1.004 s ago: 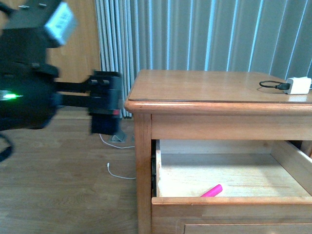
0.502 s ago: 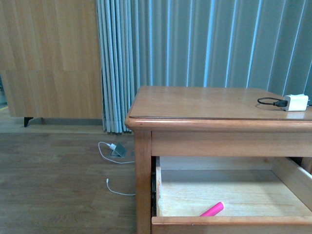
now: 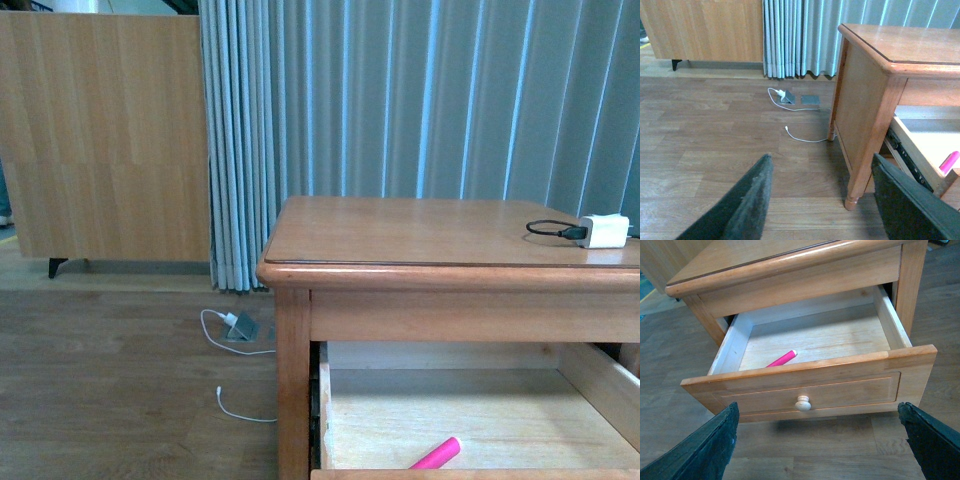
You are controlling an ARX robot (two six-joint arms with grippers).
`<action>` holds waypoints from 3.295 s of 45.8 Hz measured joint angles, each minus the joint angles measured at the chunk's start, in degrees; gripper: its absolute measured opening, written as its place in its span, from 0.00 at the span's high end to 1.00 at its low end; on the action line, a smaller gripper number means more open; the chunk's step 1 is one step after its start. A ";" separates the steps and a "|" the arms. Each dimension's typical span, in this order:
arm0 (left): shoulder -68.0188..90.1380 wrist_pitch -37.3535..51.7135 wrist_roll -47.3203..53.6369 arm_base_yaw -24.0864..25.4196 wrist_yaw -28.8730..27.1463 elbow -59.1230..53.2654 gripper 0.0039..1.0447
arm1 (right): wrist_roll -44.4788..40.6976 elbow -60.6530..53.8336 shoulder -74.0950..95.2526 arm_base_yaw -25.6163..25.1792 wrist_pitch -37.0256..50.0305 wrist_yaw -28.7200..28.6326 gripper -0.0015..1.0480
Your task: Place pink marker in drawer with both arms
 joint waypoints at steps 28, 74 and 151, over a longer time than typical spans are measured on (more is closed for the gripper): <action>-17.38 -13.14 0.92 11.04 10.64 -3.17 0.96 | 0.00 0.09 0.00 0.00 0.00 -0.04 0.08; -17.51 -13.14 0.94 11.04 10.62 -3.17 0.06 | -6.95 9.70 36.74 10.25 -0.57 4.70 0.08; -17.51 -13.14 0.94 11.04 10.62 -3.17 0.06 | -3.13 47.71 102.36 19.10 49.44 23.45 0.08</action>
